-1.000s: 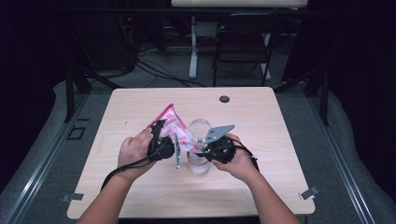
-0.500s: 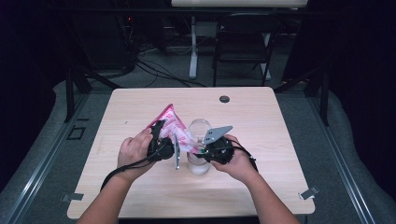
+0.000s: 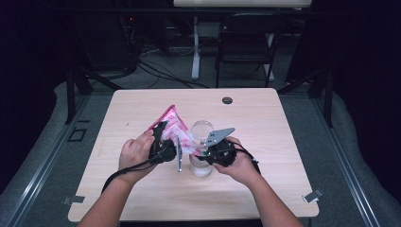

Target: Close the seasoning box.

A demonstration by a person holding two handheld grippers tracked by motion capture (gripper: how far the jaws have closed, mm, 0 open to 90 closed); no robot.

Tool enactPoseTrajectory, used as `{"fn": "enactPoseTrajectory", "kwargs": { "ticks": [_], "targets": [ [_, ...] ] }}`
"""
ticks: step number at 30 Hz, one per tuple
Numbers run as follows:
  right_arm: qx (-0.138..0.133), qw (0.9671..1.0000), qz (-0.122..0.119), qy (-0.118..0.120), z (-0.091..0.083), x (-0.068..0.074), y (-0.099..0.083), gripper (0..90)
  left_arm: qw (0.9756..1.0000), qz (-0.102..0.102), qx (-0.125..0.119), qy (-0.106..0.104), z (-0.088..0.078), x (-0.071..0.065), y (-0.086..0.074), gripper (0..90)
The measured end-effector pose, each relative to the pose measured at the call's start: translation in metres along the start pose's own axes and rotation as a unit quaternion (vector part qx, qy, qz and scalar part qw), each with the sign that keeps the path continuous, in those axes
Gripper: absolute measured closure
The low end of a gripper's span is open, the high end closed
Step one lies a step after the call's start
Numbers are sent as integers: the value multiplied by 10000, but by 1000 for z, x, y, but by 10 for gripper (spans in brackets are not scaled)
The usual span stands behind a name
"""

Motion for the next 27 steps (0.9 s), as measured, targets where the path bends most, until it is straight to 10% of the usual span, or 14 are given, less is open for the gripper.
{"fn": "enactPoseTrajectory", "kwargs": {
  "ticks": [27],
  "targets": [
    [2,10000,-8,4,-1,0,0,900,10000,47,-18,79,-3,5,3,625]
  ]
}}
Point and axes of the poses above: each handheld gripper's, and its own axes: z roughly forward along the jaws, y roughly out of its top, x roughly to its left, the point moved 8 cm from there along z, roughly forward along the jaws, and after that the axes turned 8 degrees about -x, right-handed, at the moved point
